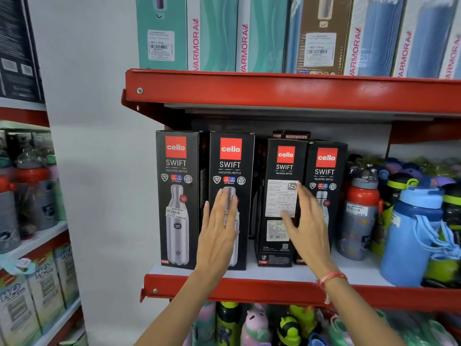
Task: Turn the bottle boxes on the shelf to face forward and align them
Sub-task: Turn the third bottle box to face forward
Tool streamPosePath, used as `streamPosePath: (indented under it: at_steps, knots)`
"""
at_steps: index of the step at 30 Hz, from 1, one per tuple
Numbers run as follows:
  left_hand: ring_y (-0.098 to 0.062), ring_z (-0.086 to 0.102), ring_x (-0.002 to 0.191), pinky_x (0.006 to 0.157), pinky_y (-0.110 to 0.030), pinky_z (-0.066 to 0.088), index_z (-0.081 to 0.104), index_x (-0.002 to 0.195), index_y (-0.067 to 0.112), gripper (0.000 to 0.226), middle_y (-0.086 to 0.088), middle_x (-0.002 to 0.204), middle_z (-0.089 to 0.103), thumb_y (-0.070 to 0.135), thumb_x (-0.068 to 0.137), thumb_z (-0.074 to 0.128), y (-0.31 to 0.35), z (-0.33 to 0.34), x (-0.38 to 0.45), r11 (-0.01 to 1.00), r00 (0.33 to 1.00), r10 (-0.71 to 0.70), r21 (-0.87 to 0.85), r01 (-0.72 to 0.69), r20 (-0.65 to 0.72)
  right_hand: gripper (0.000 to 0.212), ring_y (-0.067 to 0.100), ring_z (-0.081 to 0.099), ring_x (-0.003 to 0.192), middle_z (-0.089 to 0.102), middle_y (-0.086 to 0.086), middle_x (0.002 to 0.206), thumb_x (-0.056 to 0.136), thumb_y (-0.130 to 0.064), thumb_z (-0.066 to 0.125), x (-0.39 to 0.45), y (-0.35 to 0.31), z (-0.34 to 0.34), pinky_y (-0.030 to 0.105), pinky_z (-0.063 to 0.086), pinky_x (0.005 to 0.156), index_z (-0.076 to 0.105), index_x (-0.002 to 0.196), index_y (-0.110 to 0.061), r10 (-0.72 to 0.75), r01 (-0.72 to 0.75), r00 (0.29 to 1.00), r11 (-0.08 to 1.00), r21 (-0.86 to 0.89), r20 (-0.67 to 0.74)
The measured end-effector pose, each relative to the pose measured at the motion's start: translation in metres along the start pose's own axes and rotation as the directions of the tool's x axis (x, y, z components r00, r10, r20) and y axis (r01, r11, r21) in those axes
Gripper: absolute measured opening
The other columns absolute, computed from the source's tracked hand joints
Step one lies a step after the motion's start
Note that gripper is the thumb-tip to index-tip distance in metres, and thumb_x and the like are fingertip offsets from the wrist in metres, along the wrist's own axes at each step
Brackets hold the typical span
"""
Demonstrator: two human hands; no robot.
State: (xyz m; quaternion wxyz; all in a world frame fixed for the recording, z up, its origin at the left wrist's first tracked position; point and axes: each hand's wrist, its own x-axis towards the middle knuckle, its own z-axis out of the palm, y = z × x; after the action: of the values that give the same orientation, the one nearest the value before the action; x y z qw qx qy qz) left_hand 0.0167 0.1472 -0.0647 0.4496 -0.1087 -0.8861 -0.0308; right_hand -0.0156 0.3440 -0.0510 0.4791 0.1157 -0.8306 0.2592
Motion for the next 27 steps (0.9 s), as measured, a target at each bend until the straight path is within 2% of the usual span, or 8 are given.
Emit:
streamPosePath:
  at_steps: [4,7,10,13,16,19,23,27]
  knots:
    - [-0.036,0.029,0.142,0.112,-0.055,0.030,0.039,0.142,0.000,0.079,-0.024,0.151,0.033,0.015,0.075,0.079,0.010,0.003,0.005,0.999,1.000,0.025,-0.035,-0.025,0.001,0.108,0.030,0.046,0.117,0.038,0.017,0.142,0.076,-0.063,0.064,0.003,-0.032,0.016,0.039,0.049,0.090,0.008,0.151,-0.010,0.212,-0.213,0.977,0.974,-0.080,-0.013]
    - [-0.036,0.036,0.139,0.111,-0.053,0.034,0.045,0.138,0.000,0.073,-0.024,0.147,0.041,0.009,0.074,0.079,0.015,0.002,0.009,0.996,0.999,0.040,-0.077,-0.040,-0.008,0.116,0.037,0.045,0.113,0.032,0.022,0.144,0.070,-0.054,0.074,0.007,-0.048,0.026,0.045,0.051,0.082,0.003,0.152,-0.011,0.287,-0.286,0.958,0.950,-0.124,-0.009]
    - [-0.034,0.041,0.136,0.108,-0.049,0.041,0.048,0.135,-0.001,0.065,-0.020,0.144,0.045,0.006,0.078,0.076,0.016,-0.001,0.011,0.985,0.998,0.047,-0.164,-0.051,-0.029,0.116,0.038,0.041,0.117,0.030,0.023,0.141,0.069,-0.040,0.081,0.009,-0.047,0.022,0.041,0.047,0.088,0.004,0.153,-0.013,0.299,-0.299,0.954,0.954,-0.021,-0.002]
    - [-0.023,0.040,0.137,0.101,-0.039,0.048,0.040,0.142,0.007,0.062,-0.009,0.148,0.042,0.014,0.086,0.068,0.020,-0.007,0.014,0.920,1.000,0.005,-0.392,-0.014,-0.023,0.119,0.030,0.040,0.123,0.028,0.017,0.141,0.070,-0.039,0.081,0.006,-0.034,0.006,0.033,0.040,0.093,-0.003,0.153,-0.022,0.225,-0.227,0.974,0.964,0.136,0.026]
    - [-0.010,0.030,0.140,0.110,-0.025,0.035,0.026,0.148,0.015,0.067,0.000,0.153,0.033,0.025,0.091,0.061,0.029,-0.011,0.018,0.788,1.000,-0.021,-0.615,0.024,0.013,0.122,0.014,0.034,0.127,0.026,0.002,0.143,0.068,-0.044,0.081,0.006,-0.021,-0.018,0.025,0.032,0.095,-0.010,0.150,-0.036,0.127,-0.152,0.987,0.944,0.293,0.101]
    - [-0.011,0.029,0.142,0.113,-0.029,0.031,0.014,0.151,0.019,0.081,0.001,0.156,0.029,0.029,0.089,0.064,0.039,-0.013,0.023,0.658,0.995,-0.045,-0.747,0.095,0.086,0.124,0.003,0.032,0.129,0.026,-0.016,0.139,0.062,-0.044,0.083,0.011,-0.007,-0.043,0.032,0.033,0.106,-0.007,0.147,-0.049,0.053,-0.135,0.979,0.894,0.427,0.199]
    - [-0.019,0.062,0.110,0.095,-0.036,0.049,-0.004,0.151,0.033,0.106,-0.002,0.133,0.060,0.040,0.078,0.073,0.046,-0.016,0.029,0.561,0.970,-0.083,-0.794,0.236,0.230,0.120,0.007,0.039,0.133,0.027,-0.019,0.149,0.058,-0.043,0.086,0.021,0.008,-0.064,0.048,0.040,0.107,0.005,0.146,-0.054,0.005,-0.241,0.929,0.767,0.595,0.370]
    - [-0.012,0.064,0.103,0.091,-0.038,0.052,-0.002,0.151,0.036,0.112,0.004,0.123,0.066,0.036,0.073,0.079,0.055,-0.014,0.027,0.506,0.960,-0.181,-0.816,0.278,0.214,0.111,-0.003,0.040,0.132,0.034,-0.038,0.143,0.070,-0.016,0.083,0.032,0.015,-0.068,0.029,0.045,0.102,0.011,0.147,-0.049,-0.113,-0.318,0.846,0.678,0.663,0.522]
